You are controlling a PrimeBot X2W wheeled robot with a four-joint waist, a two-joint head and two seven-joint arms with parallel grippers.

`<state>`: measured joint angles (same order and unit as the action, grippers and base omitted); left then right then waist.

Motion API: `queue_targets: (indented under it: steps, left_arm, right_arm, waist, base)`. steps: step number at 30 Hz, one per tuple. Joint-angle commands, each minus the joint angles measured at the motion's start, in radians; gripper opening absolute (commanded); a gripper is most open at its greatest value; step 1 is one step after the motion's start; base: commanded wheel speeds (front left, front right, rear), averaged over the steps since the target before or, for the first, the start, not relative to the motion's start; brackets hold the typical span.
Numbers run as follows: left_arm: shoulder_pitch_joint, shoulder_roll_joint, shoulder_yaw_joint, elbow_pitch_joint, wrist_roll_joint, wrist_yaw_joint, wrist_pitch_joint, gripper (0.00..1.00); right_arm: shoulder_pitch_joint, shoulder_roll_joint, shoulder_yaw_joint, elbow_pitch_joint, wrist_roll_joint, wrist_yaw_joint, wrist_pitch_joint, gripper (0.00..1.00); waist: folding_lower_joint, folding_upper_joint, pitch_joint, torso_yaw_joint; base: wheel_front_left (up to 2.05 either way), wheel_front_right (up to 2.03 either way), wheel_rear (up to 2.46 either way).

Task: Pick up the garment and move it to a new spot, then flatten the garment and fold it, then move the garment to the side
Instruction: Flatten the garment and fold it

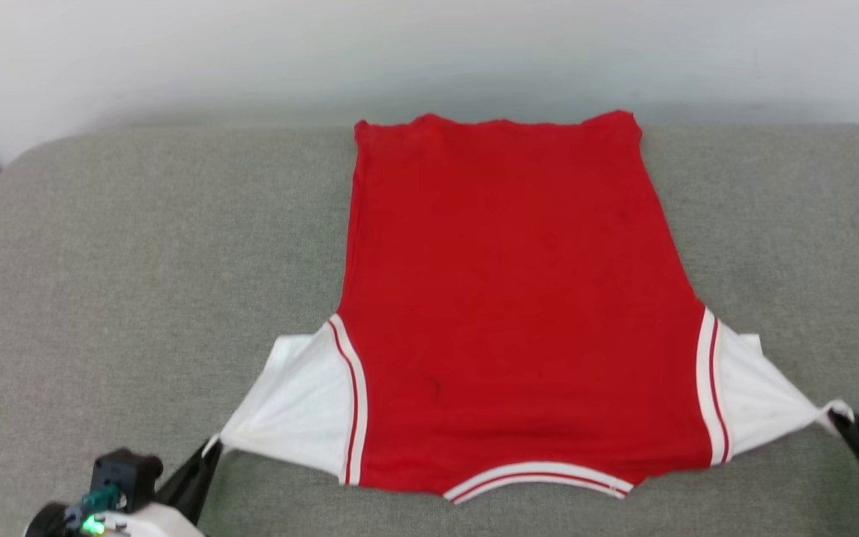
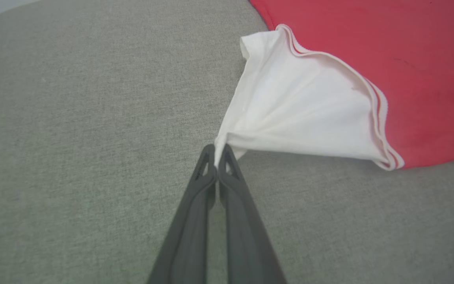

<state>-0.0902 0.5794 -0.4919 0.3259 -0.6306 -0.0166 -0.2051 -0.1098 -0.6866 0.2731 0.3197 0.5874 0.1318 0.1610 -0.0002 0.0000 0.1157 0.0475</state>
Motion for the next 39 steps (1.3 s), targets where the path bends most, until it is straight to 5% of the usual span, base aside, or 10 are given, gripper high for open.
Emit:
queue_targets:
  steps: [1,14,16,27,39]
  left_arm:
    - [0.013,0.004,0.004,-0.002,-0.006,0.008,0.001,0.00]
    - [0.112,0.005,-0.003,-0.093,-0.034,0.051,0.019,0.00]
    - [0.109,0.014,-0.014,-0.111,-0.032,0.035,0.030,0.00]
    - [0.128,0.026,-0.032,-0.333,-0.041,0.058,0.088,0.00]
    - [0.070,0.001,-0.083,-0.580,0.011,0.081,0.144,0.00]
  right_arm:
    - [0.017,-0.007,-0.002,-0.003,0.006,-0.002,0.004,0.00]
    - [0.151,0.003,-0.041,-0.083,0.112,-0.002,0.112,0.00]
    - [0.144,0.010,-0.061,-0.097,0.156,-0.002,0.149,1.00]
    - [-0.025,0.008,-0.221,-0.243,0.222,-0.001,0.359,1.00]
    - [-0.533,0.158,-0.415,-0.225,-0.024,-0.001,0.819,1.00]
  waist:
    - [0.0002,0.0000,-0.012,-0.004]
    - [0.0002,0.0000,-0.010,0.000]
    - [0.0002,0.0000,-0.002,0.002]
    - [0.0002,0.0000,0.077,0.052]
    - [0.0002,0.0000,0.354,0.212]
  base:
    - [0.00,0.00,0.00]
    - [0.00,0.00,0.00]
    - [0.00,0.00,0.00]
    - [0.00,0.00,0.00]
    - [0.00,0.00,0.00]
